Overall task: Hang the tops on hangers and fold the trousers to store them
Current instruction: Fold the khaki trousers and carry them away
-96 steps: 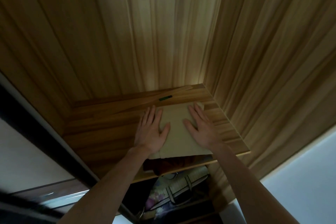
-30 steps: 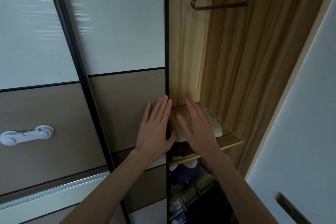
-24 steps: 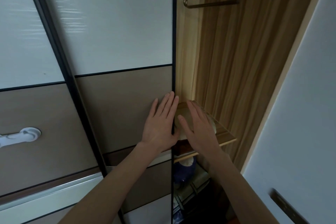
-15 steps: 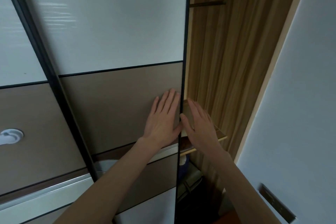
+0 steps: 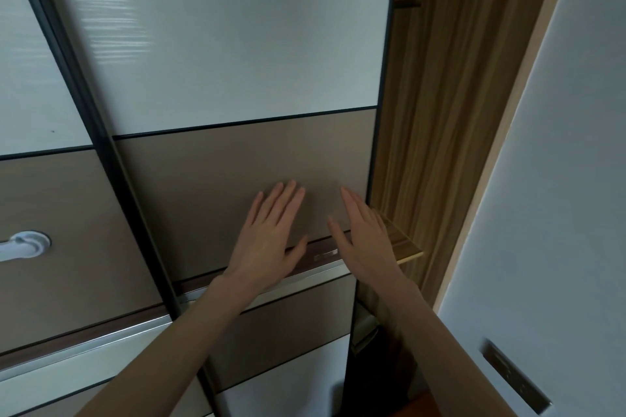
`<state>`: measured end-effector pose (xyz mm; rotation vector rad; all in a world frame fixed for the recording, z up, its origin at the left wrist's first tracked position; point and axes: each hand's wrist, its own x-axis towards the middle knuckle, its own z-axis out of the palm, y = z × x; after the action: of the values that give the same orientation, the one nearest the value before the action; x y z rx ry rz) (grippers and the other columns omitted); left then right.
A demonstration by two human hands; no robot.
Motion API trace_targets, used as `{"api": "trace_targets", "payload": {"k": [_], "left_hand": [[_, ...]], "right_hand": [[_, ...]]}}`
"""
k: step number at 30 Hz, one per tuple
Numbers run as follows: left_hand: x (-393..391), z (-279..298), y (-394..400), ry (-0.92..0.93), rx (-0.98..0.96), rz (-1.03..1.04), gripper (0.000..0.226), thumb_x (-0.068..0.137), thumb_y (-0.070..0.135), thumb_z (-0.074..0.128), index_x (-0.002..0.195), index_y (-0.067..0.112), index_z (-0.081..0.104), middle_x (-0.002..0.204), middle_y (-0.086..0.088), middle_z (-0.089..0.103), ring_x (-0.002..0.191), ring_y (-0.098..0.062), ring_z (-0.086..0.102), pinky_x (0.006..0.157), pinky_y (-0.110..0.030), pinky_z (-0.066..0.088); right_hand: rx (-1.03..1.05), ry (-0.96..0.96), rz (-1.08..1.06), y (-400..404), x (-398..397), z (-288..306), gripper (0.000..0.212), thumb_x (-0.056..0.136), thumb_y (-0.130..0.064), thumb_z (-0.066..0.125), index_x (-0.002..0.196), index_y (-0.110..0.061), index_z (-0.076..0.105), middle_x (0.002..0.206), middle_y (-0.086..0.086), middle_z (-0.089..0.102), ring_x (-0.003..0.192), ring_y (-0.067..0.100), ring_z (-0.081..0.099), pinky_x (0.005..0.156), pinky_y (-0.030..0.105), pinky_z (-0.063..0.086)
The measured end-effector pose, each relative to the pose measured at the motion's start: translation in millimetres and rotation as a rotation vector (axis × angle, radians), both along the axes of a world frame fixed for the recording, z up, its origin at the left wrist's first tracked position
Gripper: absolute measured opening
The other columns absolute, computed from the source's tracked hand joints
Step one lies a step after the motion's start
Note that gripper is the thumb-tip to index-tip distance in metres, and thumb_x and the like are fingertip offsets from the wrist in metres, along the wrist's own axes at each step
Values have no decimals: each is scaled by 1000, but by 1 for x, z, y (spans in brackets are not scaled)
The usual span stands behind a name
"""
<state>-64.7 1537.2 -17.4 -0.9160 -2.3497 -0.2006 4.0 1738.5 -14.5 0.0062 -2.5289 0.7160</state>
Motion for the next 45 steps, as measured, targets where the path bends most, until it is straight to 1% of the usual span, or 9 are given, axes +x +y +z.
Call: {"api": "trace_targets", "payload": {"k": [3, 5, 10, 17, 27, 31, 35, 41, 45], "left_hand": [[-3, -1, 0, 47, 27, 103, 83, 100, 50, 48, 166, 14, 14, 174, -7, 8, 161, -23, 1, 130, -52, 10], [-10, -2, 1, 87, -50, 151, 91, 97, 56, 49, 166, 11, 12, 175, -9, 2, 161, -24, -1, 129, -55, 11], [-26, -2, 24, 161, -196, 140, 111, 88, 68, 57, 166, 8, 6, 174, -9, -2, 161, -23, -1, 130, -51, 7], [-40, -3, 48, 198, -278, 138, 115, 89, 73, 51, 165, 9, -8, 173, -7, -16, 160, -22, -15, 130, -46, -4], [-52, -1, 97, 237, -316, 70, 115, 90, 73, 45, 163, 6, -12, 173, -10, -16, 160, -25, -15, 129, -46, -9], [-52, 3, 118, 222, -337, 47, 113, 92, 73, 40, 162, 5, -17, 172, -11, -20, 159, -26, -18, 128, -46, -11], [-43, 14, 140, 117, -258, -46, 96, 99, 70, 23, 164, 10, -13, 172, -8, -19, 159, -23, -17, 129, -43, -8], [-38, 21, 90, 199, -117, 3, 97, 97, 56, 51, 166, 9, 1, 174, -10, -3, 161, -24, -4, 130, -50, 6], [-39, 14, 33, 284, -8, 135, 90, 97, 50, 56, 167, 15, 10, 174, -10, 0, 161, -29, 0, 127, -60, 3]], "right_hand": [[-11, 3, 7, 0, -4, -1, 67, 110, -52, 34, 167, -25, 14, 173, -6, 19, 159, 11, 15, 129, 36, 8], [-23, 4, 0, 3, -7, -1, 67, 109, -53, 35, 167, -26, 13, 173, -7, 19, 159, 11, 15, 126, 34, 6], [-41, -17, -27, 21, -7, -7, 68, 110, -51, 38, 167, -26, 12, 173, -6, 20, 158, 12, 17, 131, 45, 16], [-37, -11, -76, 40, -5, -15, 68, 109, -53, 37, 167, -29, 10, 173, -7, 19, 158, 11, 16, 131, 45, 15], [-5, -7, -150, 64, -5, -20, 67, 109, -55, 35, 166, -31, 11, 173, -9, 20, 158, 13, 18, 130, 44, 13], [-7, -22, -171, 76, -7, -21, 68, 108, -56, 35, 167, -32, 10, 173, -10, 18, 159, 12, 16, 130, 41, 7], [-6, -60, -209, 83, -8, -24, 70, 107, -57, 33, 167, -29, 11, 174, -7, 17, 160, 14, 14, 131, 45, 10], [64, -61, -160, 68, -21, -18, 67, 108, -55, 30, 167, -35, 4, 176, -4, 6, 162, 18, 1, 131, 52, 12], [195, 11, -62, 33, -45, -8, 72, 104, -66, 23, 165, -43, -8, 175, -3, -14, 161, 24, -11, 130, 55, 6]]}}
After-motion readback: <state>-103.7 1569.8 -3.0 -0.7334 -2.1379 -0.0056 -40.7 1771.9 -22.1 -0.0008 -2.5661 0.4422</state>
